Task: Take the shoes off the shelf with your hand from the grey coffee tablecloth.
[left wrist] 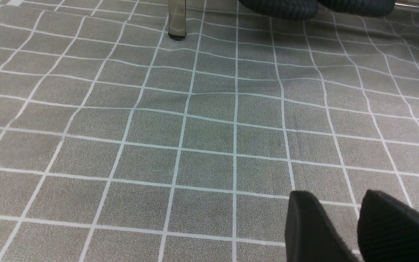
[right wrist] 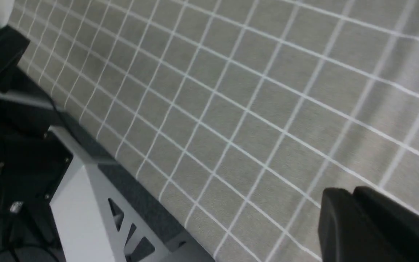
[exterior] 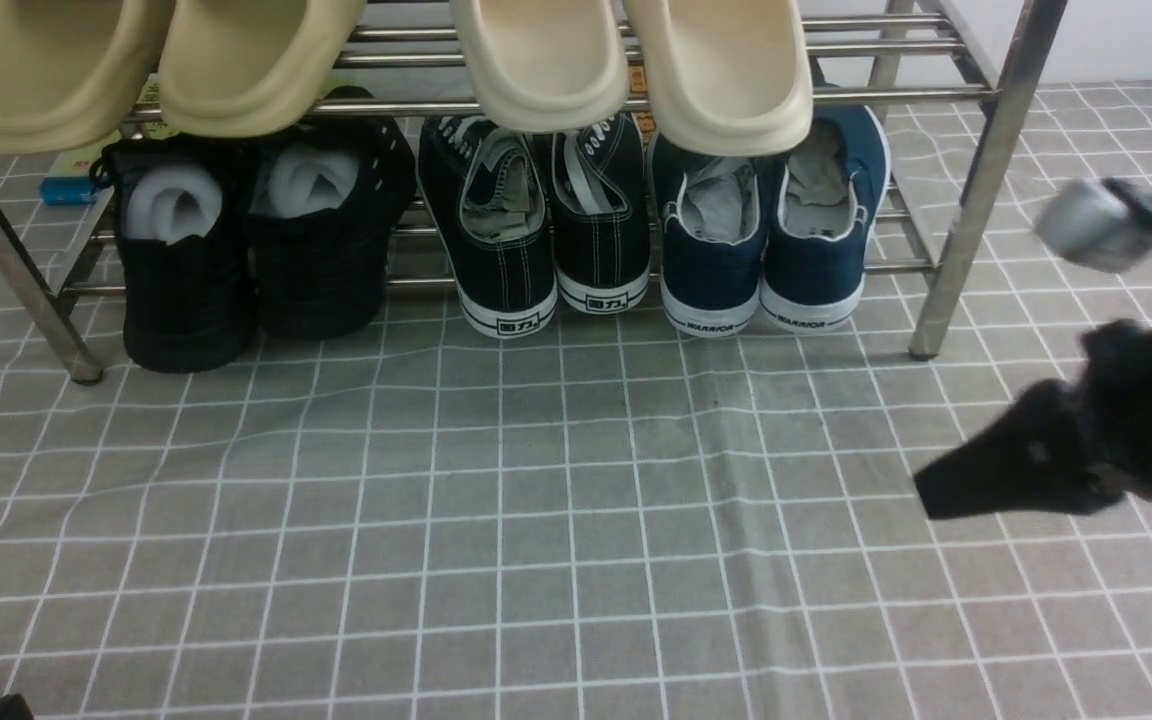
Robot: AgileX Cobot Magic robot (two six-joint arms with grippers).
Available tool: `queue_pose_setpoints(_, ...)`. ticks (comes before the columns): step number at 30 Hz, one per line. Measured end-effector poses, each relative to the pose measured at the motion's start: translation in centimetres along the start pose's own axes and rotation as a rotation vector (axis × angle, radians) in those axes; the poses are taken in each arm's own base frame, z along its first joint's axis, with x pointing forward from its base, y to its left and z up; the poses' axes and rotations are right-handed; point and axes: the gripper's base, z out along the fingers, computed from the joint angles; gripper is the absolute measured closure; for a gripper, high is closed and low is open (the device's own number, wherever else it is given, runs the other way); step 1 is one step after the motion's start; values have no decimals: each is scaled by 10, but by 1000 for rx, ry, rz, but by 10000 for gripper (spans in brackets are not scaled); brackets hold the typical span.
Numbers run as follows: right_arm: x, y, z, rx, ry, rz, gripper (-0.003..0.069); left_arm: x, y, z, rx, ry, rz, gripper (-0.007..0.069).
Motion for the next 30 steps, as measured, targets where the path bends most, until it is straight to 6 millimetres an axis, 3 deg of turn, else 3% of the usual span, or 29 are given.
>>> queue_pose_setpoints(5,-49,17,28,73,32,-103,477,0,0,0,0,0,0,384)
queue_pose_setpoints(6,-49,15,30,80,41,-97,471,0,0,0,0,0,0,384)
queue_pose_setpoints(8,-73,21,42,163,54,-142,393,0,0,0,0,0,0,384)
queue_pose_setpoints(13,-100,32,61,334,73,-311,280,0,0,0,0,0,0,384)
queue_pose_setpoints(20,-118,31,84,555,4,-599,228,0,0,0,0,0,0,384)
queue_pose_setpoints(30,-125,12,109,624,-5,-687,226,0,0,0,0,0,0,384)
